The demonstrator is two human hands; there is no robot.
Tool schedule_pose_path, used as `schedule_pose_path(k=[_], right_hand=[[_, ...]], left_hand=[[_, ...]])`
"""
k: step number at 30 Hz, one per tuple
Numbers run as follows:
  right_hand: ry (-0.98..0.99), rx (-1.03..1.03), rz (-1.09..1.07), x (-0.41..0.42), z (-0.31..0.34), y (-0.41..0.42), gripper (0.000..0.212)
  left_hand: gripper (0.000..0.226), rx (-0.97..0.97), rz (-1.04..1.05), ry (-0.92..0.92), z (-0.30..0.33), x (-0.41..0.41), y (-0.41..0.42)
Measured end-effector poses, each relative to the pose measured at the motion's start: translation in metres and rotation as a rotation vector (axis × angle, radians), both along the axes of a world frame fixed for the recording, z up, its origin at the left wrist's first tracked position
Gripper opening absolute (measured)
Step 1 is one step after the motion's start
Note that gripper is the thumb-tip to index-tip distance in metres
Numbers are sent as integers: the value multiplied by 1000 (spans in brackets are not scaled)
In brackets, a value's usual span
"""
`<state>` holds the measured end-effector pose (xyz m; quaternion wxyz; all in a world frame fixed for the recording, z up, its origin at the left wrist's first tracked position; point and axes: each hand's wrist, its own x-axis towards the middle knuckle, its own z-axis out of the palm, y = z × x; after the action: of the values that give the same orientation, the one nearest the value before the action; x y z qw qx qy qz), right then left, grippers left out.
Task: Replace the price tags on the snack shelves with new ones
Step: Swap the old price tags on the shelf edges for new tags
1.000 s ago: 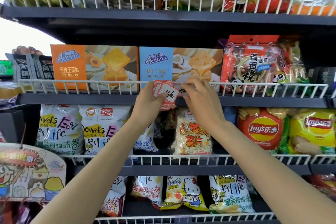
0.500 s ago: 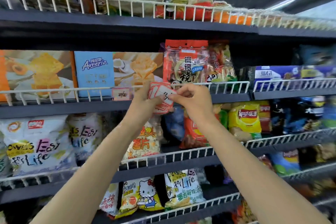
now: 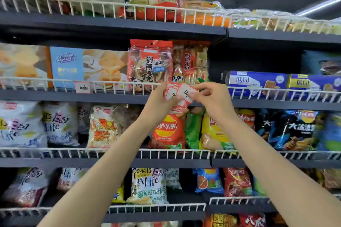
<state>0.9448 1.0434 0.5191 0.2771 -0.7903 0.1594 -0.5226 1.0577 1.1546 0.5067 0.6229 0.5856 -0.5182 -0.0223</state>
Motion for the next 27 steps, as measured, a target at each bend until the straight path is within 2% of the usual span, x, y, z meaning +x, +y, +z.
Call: schedule_pose_path(k=[4, 7, 13, 21, 27], right_hand=[[-53, 72, 5, -3, 2, -24, 5], [-70, 91, -2, -2, 2, -38, 8], [-27, -39, -101, 13, 4, -52, 14], [-35, -87, -89, 29, 3, -58, 20], [-76, -136, -108, 34, 5, -58, 17]], left_hand=[[16, 41, 140, -65, 0, 4, -13], [38, 142, 214, -75, -5, 13, -27], [47, 231, 290, -126, -3, 21, -53], [60, 225, 279, -126, -8, 32, -69], [53, 177, 244, -129, -9, 30, -69]])
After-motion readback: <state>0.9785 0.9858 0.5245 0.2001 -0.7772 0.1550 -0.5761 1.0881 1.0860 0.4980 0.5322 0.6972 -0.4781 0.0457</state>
